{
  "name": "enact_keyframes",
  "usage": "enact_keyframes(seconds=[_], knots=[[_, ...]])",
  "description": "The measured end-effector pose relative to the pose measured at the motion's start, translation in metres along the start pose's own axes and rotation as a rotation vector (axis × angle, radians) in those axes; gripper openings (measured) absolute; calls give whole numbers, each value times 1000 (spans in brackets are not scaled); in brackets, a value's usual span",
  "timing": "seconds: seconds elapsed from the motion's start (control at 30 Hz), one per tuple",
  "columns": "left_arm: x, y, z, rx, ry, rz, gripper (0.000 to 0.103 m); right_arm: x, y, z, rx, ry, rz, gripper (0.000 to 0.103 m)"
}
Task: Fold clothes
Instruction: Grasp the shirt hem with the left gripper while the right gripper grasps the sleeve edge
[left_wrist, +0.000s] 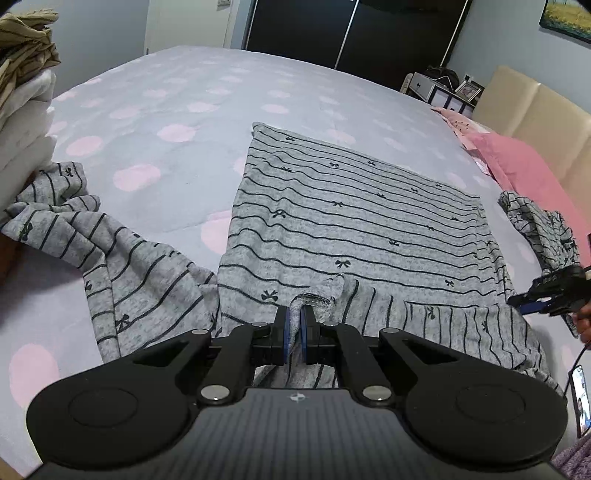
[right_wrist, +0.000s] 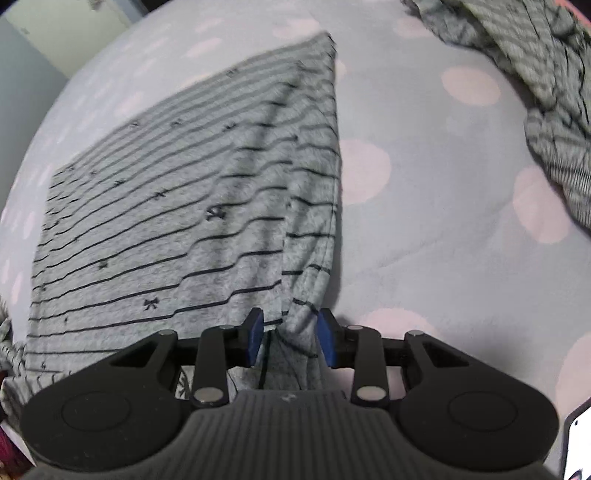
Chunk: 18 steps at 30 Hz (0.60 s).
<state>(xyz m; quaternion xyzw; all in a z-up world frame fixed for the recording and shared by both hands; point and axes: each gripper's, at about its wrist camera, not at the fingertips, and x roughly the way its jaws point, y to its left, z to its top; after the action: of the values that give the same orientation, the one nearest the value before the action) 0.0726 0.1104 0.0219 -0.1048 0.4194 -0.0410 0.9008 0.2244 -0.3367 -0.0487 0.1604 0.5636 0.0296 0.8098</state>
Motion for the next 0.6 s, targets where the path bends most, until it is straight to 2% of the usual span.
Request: enact_keyframes(seconds=[0.1, 0.23, 0.33, 0.5, 0.6], knots=[[-1, -1, 1, -9, -8, -5, 4, 9, -2, -3, 3, 23, -6, 18], [-3, -11, 4, -5, -27, -39, 4, -3, -8, -8, -26, -26, -30, 8], [-4, -27, 12, 15, -49, -73, 4, -19, -24, -5, -8, -81, -76, 7], [2, -58, 29, 78, -75, -57, 4, -14, -56, -10, 39, -41, -110, 6], [8, -75, 49, 127, -88, -37, 4, -9, -56, -13, -1, -35, -113, 6]])
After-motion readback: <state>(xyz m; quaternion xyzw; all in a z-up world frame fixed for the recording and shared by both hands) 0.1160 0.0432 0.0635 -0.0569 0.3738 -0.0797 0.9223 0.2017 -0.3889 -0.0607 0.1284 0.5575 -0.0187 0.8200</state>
